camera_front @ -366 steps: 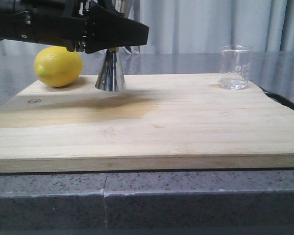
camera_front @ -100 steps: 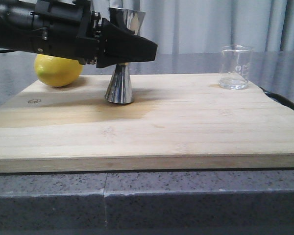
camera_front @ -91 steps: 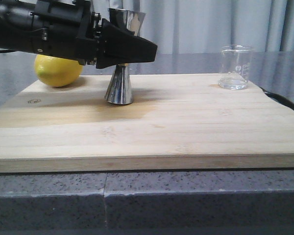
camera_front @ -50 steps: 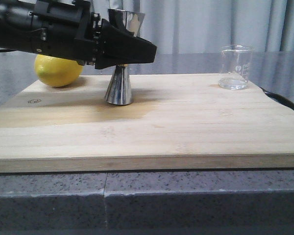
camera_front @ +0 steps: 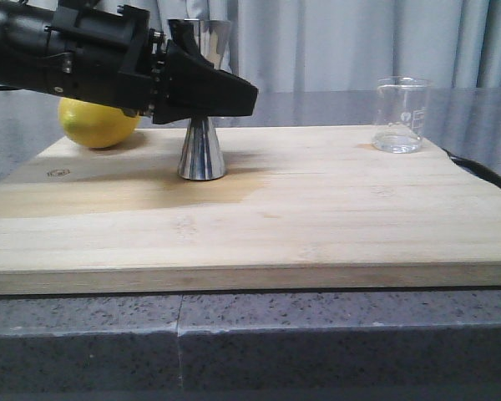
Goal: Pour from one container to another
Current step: 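Open the left gripper and withdraw it upward from the jigger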
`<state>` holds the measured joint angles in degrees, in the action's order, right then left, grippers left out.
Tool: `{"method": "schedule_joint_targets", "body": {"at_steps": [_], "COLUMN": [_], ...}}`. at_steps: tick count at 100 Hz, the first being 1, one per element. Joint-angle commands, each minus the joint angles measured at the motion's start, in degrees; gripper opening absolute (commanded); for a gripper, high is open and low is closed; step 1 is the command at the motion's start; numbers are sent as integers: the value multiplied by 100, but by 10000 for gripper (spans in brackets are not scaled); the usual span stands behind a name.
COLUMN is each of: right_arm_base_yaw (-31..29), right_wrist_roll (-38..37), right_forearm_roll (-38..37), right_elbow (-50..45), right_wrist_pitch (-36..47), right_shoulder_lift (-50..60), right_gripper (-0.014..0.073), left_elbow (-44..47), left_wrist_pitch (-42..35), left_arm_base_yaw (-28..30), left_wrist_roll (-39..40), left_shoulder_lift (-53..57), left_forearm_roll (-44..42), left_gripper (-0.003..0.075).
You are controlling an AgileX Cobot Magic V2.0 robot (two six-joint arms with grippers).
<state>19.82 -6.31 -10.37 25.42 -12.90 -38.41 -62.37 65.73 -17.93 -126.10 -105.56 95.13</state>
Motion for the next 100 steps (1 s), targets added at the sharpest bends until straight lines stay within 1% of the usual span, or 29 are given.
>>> {"method": "schedule_joint_targets", "body": {"at_steps": [1,27,32,37,54,64,73,85,100], "right_arm_base_yaw": [-7,-7,-7,-7,-7,-7,-7,-7,-7], "right_wrist_roll": [40,40,40,40,40,40,40,40,28], "right_forearm_roll": [-30,-30,-30,-30,-30,-30,-30,-30,-11], "right_elbow": [150,150,150,150,150,150,150,150,150], "right_wrist_pitch": [449,449,449,449,449,449,449,449,392], "right_shoulder_lift": [30,30,30,30,30,30,30,30,30], "right_gripper": [564,564,564,564,564,564,564,564,564], "left_elbow": [-135,-135,-135,-135,-135,-135,-170,-180,-180], "left_wrist_pitch": [377,377,377,357,344,277,-6,-469,-986], "left_arm_base_yaw": [94,94,94,94,94,94,94,94,94], "left_wrist_roll": [132,135,135,135,144,223,616,1322,2443], "left_shoulder_lift": [233,233,233,233,233,273,433,835,1513], "left_forearm_roll": [248,-1,-14,-23,-23,-158,-516,-1187,-2162], "left_gripper": [244,245,257,288,450,525,561,561,561]}}
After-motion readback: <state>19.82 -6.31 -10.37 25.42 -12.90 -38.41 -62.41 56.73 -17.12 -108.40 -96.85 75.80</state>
